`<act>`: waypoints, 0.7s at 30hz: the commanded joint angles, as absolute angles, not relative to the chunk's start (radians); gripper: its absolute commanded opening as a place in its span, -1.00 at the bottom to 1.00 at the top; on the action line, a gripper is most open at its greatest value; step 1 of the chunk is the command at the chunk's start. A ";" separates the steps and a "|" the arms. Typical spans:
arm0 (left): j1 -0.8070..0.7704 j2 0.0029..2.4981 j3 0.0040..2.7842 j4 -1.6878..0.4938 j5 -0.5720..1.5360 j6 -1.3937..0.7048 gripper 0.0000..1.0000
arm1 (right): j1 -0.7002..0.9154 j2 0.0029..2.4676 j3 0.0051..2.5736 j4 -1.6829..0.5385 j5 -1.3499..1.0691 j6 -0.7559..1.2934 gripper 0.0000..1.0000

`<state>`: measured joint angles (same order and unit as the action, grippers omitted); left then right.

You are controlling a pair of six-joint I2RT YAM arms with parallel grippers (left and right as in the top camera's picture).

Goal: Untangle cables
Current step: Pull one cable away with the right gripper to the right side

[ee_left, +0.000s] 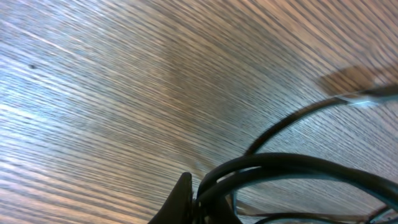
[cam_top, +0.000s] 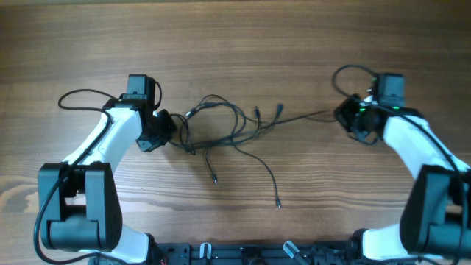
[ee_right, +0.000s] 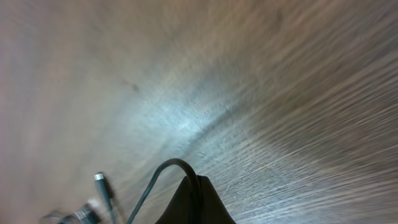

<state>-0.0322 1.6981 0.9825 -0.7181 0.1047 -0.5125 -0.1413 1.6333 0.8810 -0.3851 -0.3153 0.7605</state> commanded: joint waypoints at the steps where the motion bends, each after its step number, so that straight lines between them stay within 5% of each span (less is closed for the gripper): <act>1: -0.002 1.704 0.980 -0.725 0.080 -0.502 -0.92 | -0.279 1.512 1.000 -0.386 -0.426 0.665 -0.91; 5: -0.002 1.704 0.980 -0.723 0.080 -0.505 -0.92 | -0.332 1.424 1.155 -0.440 -0.417 0.537 -0.89; 13: -0.002 1.704 0.980 -0.728 0.081 -0.505 -0.92 | -0.332 1.386 1.542 -0.644 0.023 0.487 -0.91; 21: -0.002 1.704 0.980 -0.724 0.107 -0.509 -0.92 | -0.332 1.390 1.552 -0.670 0.281 0.472 -0.91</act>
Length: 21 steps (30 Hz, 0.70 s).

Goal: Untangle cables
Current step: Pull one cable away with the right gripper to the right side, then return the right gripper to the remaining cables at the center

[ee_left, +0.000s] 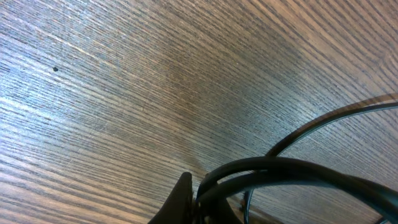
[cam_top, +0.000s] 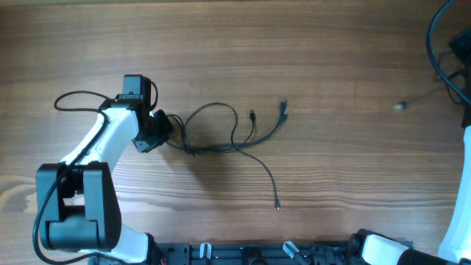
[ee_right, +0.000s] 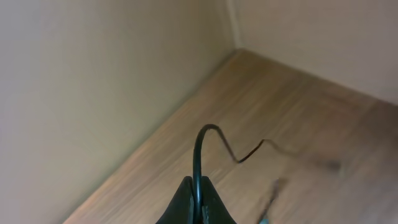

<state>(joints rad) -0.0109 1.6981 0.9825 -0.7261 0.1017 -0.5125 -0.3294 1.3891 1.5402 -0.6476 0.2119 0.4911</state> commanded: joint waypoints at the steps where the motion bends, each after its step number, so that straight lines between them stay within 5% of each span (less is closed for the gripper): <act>1: -0.002 1.704 0.980 -0.719 0.123 -0.509 -0.92 | -0.332 1.399 1.549 -0.701 0.282 0.473 -0.91; 12: -0.065 1.704 0.980 -0.680 0.212 -0.504 -0.92 | -0.383 1.641 1.546 -0.845 0.209 0.474 -0.91; 14: -0.080 1.704 0.980 -0.669 0.212 -0.505 -0.92 | -0.414 1.646 1.546 -0.855 0.210 0.474 -0.70; 17: -0.101 1.704 0.980 -0.651 0.213 -0.505 -0.92 | -0.451 1.646 1.546 -0.873 0.188 0.475 -0.01; 21: -0.123 1.704 0.980 -0.643 0.212 -0.505 -0.92 | -0.453 1.646 1.546 -0.871 0.099 0.482 0.17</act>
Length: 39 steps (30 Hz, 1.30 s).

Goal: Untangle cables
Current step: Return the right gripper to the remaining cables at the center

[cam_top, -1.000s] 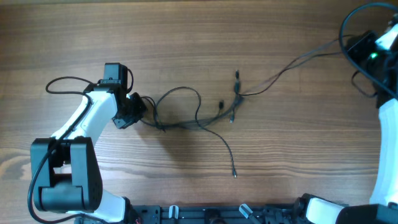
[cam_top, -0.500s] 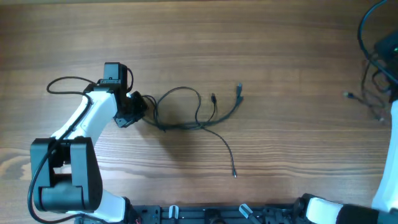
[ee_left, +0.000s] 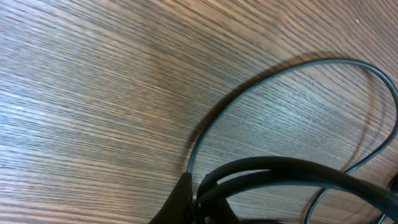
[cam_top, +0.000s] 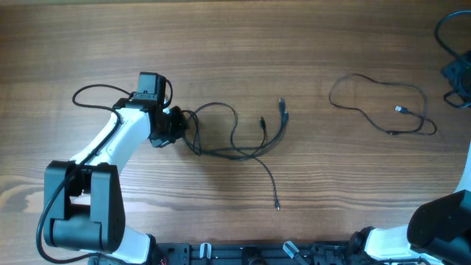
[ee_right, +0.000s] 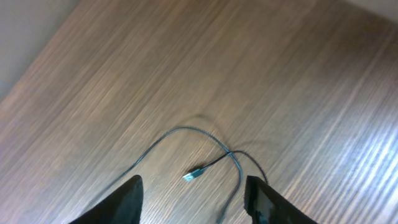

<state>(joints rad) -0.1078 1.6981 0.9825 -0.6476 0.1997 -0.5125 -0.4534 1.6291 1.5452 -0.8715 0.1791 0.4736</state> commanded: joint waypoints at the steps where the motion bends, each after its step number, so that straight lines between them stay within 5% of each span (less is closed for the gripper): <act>1: -0.128 1.704 0.980 -0.643 0.212 -0.505 -0.92 | -0.452 1.646 1.546 -0.869 0.072 0.482 0.20; 9: -0.150 1.704 0.980 -0.582 0.321 -0.504 -0.92 | -0.436 1.646 1.544 -0.920 -0.233 0.471 0.42; 11: -0.181 1.704 0.980 -0.463 0.642 -0.326 -0.92 | -0.377 1.646 1.543 -0.930 -0.314 0.470 0.51; 13: -0.194 1.704 0.980 -0.439 0.741 -0.247 -0.91 | -0.332 1.646 1.543 -0.930 -0.313 0.454 0.57; 16: -0.193 1.704 0.980 -0.477 0.586 -0.247 -0.19 | -0.223 1.646 1.543 -0.961 -0.313 0.367 0.68; 18: -0.193 1.704 0.980 -0.502 0.526 -0.253 -0.02 | -0.159 1.646 1.543 -1.005 -0.313 0.326 0.75; 27: -0.194 1.704 0.980 -0.544 0.443 -0.322 -0.12 | 0.203 1.646 1.427 -1.040 -0.313 0.216 0.89; 35: -0.194 1.704 0.980 -0.601 0.404 -0.322 -0.07 | 0.447 1.646 1.040 -0.624 -0.313 0.382 0.87; 39: -0.194 1.704 0.980 -0.604 0.391 -0.322 -0.08 | 0.508 1.646 0.896 -0.397 -0.313 0.517 0.66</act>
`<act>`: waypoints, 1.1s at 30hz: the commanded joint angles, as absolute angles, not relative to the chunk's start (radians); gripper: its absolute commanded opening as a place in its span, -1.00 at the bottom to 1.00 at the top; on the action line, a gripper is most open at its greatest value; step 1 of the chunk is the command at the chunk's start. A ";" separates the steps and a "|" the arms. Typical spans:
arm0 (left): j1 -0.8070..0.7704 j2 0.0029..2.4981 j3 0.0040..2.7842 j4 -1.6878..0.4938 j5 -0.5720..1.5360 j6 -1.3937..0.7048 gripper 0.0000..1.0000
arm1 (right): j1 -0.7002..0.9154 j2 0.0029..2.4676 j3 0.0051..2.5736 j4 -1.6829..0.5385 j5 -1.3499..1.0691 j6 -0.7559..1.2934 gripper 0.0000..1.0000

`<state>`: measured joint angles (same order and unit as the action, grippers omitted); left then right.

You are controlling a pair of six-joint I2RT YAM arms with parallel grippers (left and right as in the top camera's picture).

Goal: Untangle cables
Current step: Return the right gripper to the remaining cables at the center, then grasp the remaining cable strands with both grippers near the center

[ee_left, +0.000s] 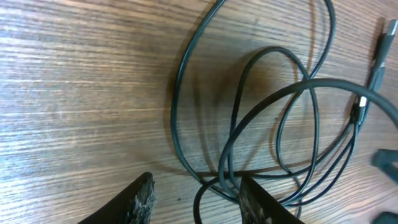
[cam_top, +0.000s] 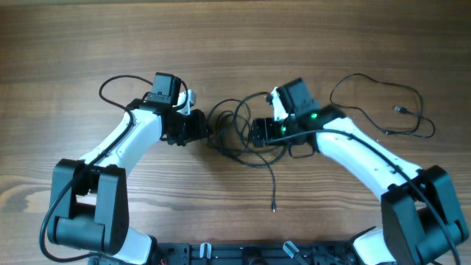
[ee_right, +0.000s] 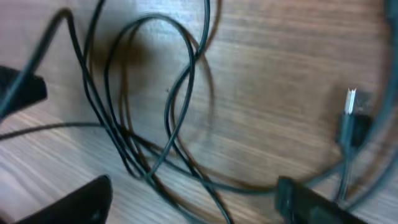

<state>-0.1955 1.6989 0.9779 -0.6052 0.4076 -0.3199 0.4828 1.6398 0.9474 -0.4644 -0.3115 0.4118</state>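
Observation:
A tangle of thin black cables (cam_top: 235,136) lies at the table's middle, and one tail runs toward the front edge (cam_top: 272,208). My left gripper (cam_top: 200,131) is at the tangle's left side. In the left wrist view it (ee_left: 198,202) stands open, with a low cable loop (ee_left: 208,193) between its fingers. My right gripper (cam_top: 254,134) is at the tangle's right side. The right wrist view shows it (ee_right: 193,205) open over crossing strands (ee_right: 143,112), with a plug (ee_right: 348,118) nearby.
A separate black cable (cam_top: 401,110) lies in a loose loop on the wooden table (cam_top: 235,37) at the right, apart from the tangle. The left arm's own lead (cam_top: 118,82) arcs above the table behind its wrist.
My left gripper, then shut on the cable bundle, is now open and sits further right. My right arm has come from the far right edge to the tangle's right side, still open.
Both grippers were shut on cables, the right holding one strand stretched out from the tangle. Then the right arm was far right with that cable lifted free. Then the cable lay alone at the right, let go. Now both grippers are open at the tangle.

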 commanded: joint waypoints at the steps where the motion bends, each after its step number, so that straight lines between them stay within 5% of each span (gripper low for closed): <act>1: -0.194 1.704 0.980 -0.604 0.391 -0.322 -0.08 | 0.520 1.646 0.879 -0.365 -0.313 0.551 0.66; 10: -0.194 1.704 0.980 -0.604 0.391 -0.322 -0.10 | 0.593 1.646 0.856 -0.269 -0.267 0.663 0.28; 30: -0.194 1.704 0.980 -0.604 0.391 -0.322 -0.11 | 0.641 1.775 0.856 -0.165 -0.256 0.710 0.27; 33: -0.194 1.704 0.980 -0.604 0.391 -0.322 -0.11 | 0.640 1.776 0.856 -0.118 -0.260 0.710 -0.50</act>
<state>-0.1955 1.6989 0.9779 -0.6037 0.4038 -0.3199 0.6361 1.7638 0.8635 -0.1509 -0.2668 0.7010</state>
